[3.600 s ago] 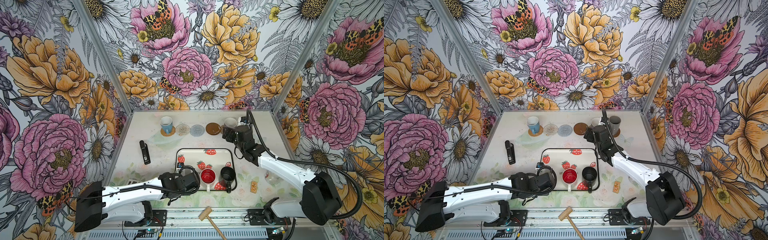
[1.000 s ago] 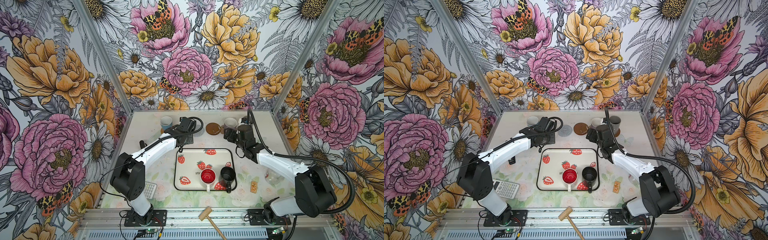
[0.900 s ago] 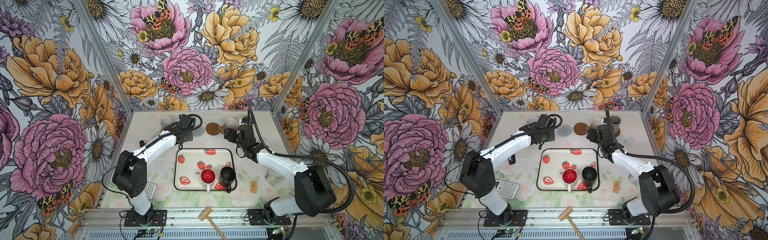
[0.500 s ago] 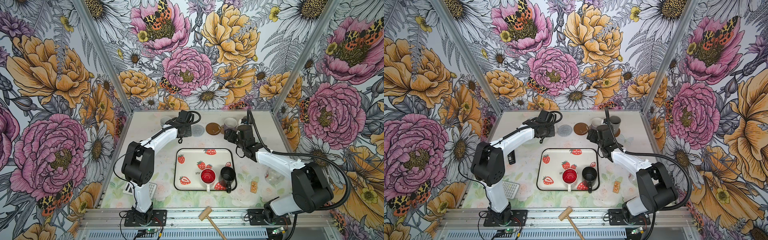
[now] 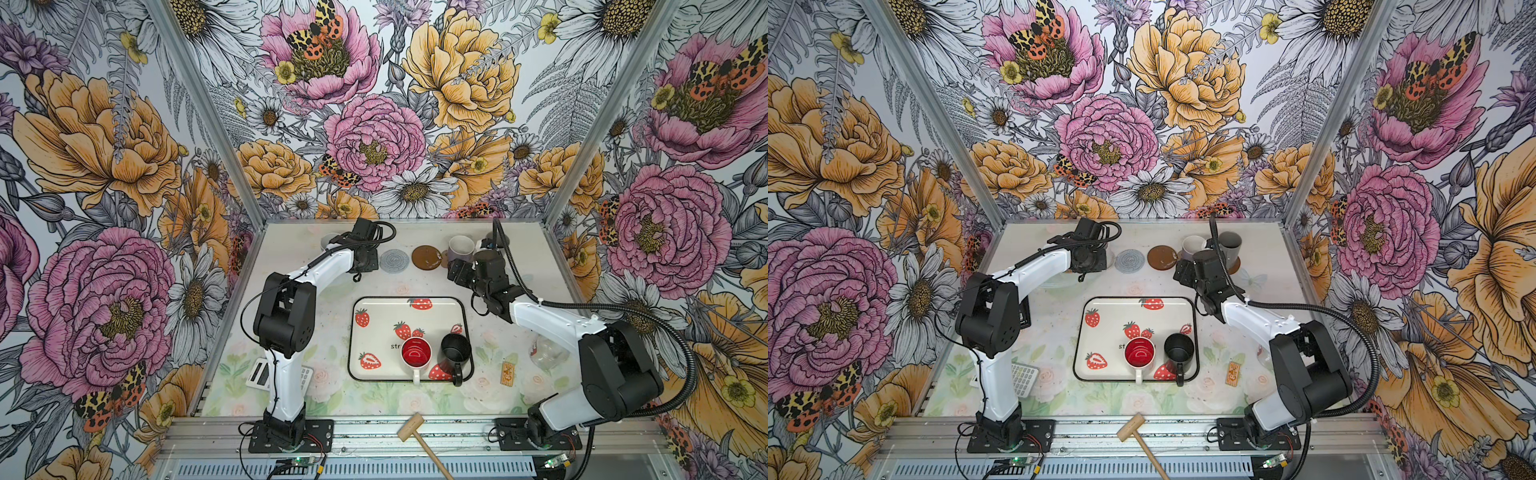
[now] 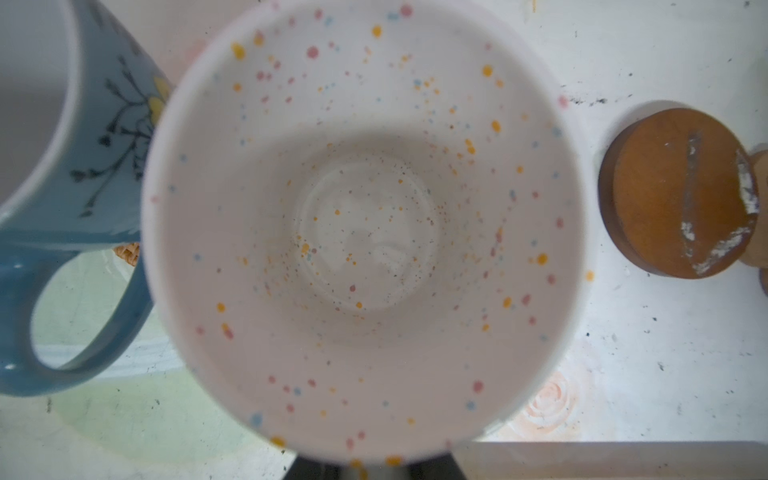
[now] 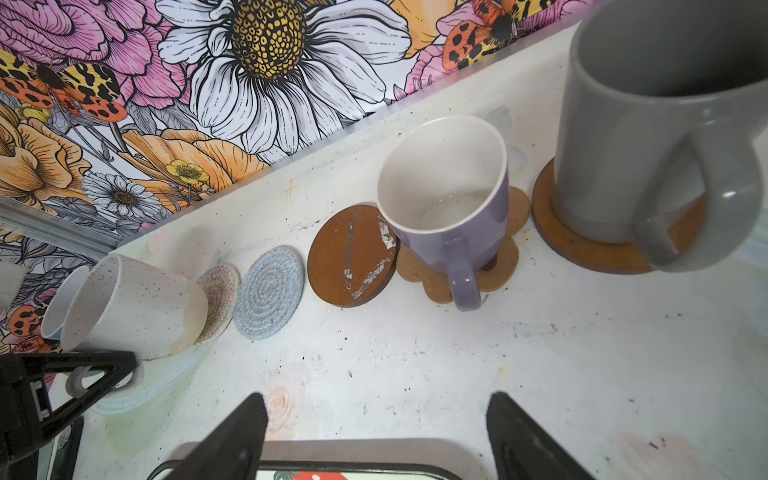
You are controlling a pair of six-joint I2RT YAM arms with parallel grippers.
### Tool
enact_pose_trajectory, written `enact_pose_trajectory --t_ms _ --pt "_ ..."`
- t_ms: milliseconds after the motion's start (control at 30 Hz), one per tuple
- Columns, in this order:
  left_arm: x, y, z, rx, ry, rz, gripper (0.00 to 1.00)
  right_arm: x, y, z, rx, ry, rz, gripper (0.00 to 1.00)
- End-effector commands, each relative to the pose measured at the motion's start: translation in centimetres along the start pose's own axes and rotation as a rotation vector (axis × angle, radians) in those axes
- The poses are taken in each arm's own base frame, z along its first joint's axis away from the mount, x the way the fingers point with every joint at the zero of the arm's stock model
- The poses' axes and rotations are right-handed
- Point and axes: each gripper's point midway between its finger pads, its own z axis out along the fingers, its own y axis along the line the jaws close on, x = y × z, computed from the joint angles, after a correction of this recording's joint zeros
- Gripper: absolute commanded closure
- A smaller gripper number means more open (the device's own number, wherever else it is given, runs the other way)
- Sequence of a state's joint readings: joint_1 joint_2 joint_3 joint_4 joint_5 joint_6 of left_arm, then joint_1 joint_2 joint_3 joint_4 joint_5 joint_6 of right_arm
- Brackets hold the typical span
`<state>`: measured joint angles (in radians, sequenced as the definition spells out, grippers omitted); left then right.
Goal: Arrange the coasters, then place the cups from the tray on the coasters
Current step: 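Lower the speckled white mug with the left gripper onto the multicolour woven coaster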
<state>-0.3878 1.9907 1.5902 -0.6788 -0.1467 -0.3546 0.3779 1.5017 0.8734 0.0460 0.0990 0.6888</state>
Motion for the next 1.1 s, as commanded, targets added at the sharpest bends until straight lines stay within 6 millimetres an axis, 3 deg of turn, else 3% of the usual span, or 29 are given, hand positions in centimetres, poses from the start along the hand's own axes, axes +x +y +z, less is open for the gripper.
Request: enact_pose_trajectory --t_ms 0,1067 --pt "-4.3 -1.3 -1.3 0.057 -0.129 0.0 1.0 -1.0 0.4 0.2 -0.013 -0.023 0.013 0.15" --pt "-4.8 0.5 0.6 -0.001 -0.124 0.008 1.0 -1.0 0.4 0.7 -0.015 -0.003 0.012 0.15"
